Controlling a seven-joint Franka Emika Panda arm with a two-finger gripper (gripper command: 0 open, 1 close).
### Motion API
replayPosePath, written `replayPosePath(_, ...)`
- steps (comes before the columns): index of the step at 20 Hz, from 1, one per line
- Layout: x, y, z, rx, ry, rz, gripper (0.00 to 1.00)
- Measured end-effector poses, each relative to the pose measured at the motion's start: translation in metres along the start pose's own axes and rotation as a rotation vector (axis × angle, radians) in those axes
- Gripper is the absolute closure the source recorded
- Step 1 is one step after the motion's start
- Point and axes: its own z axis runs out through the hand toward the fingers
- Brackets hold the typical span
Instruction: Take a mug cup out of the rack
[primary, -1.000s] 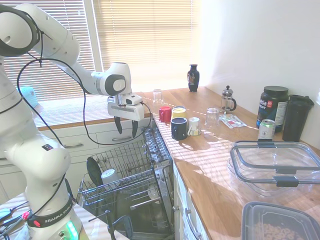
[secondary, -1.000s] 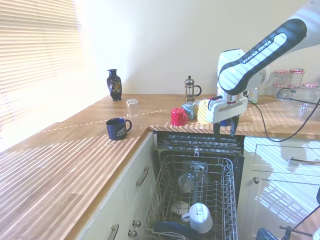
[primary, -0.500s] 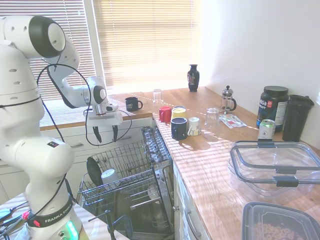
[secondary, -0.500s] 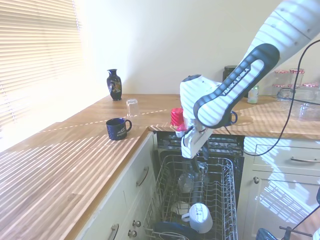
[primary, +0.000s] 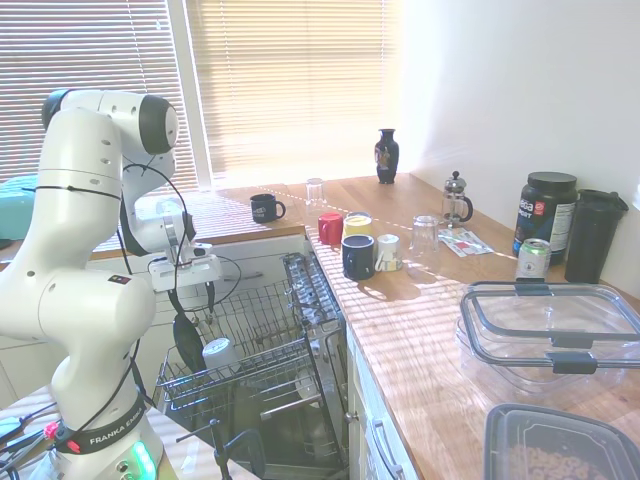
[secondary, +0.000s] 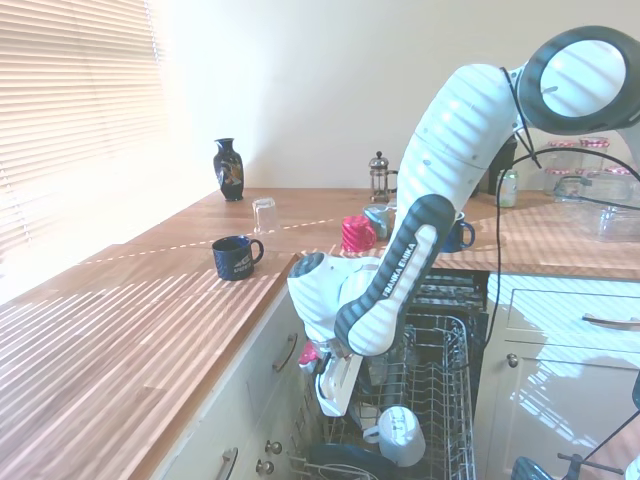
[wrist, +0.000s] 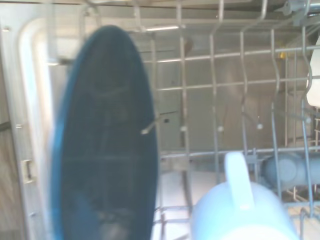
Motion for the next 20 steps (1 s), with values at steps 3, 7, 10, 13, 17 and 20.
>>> replayPosePath(3,0.010,0.018,0.018,0.015,0.003,-0.027,0.00)
replayPosePath(7,0.008,0.018,0.049,0.039,-0.015,-0.112,0.00)
replayPosePath(10,0.012,0.015,0.069,0.049,-0.019,-0.150,0.00)
replayPosePath(13,0.022,0.008,0.079,0.051,-0.018,-0.200,0.00)
replayPosePath(17,0.025,-0.002,0.098,0.024,-0.043,-0.272,0.00)
replayPosePath(20,0.027,-0.003,0.112,0.010,-0.060,-0.287,0.00)
